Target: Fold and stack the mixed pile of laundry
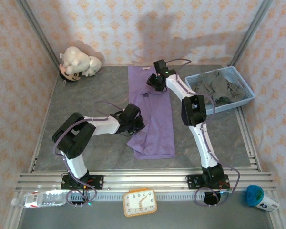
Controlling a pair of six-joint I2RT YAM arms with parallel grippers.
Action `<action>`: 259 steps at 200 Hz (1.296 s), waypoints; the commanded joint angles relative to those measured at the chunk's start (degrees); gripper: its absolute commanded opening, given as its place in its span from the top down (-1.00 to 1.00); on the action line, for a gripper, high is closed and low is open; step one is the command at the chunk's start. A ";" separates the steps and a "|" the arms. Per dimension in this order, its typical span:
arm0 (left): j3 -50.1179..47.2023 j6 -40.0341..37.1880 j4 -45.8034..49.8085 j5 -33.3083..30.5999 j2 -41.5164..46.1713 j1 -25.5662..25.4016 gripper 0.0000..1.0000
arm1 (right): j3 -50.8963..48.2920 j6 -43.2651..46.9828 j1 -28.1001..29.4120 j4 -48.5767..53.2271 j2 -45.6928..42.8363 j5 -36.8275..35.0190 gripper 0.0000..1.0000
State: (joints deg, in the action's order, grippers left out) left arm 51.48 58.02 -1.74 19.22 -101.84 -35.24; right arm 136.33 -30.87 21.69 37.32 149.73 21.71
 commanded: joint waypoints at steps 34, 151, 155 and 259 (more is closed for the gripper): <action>12.96 -10.07 11.32 -7.55 2.88 6.10 0.78 | -12.18 8.48 0.15 2.89 -15.24 -1.14 0.01; 48.01 -22.08 25.04 -12.83 -25.67 14.78 0.88 | -63.06 8.80 19.02 -4.38 -52.17 -9.30 0.02; 49.01 -22.07 25.50 -12.60 -26.74 14.93 0.88 | -63.75 8.39 20.36 -4.70 -52.55 -9.73 0.02; 65.23 -25.19 35.32 -5.78 -41.10 18.37 0.88 | -56.29 14.84 45.95 -3.93 -40.31 -22.21 0.05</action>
State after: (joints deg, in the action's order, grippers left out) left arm 116.05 34.15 28.51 10.98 -140.53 -17.52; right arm 75.20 -19.81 65.25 32.10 104.84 5.21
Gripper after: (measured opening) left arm 0.061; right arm 0.482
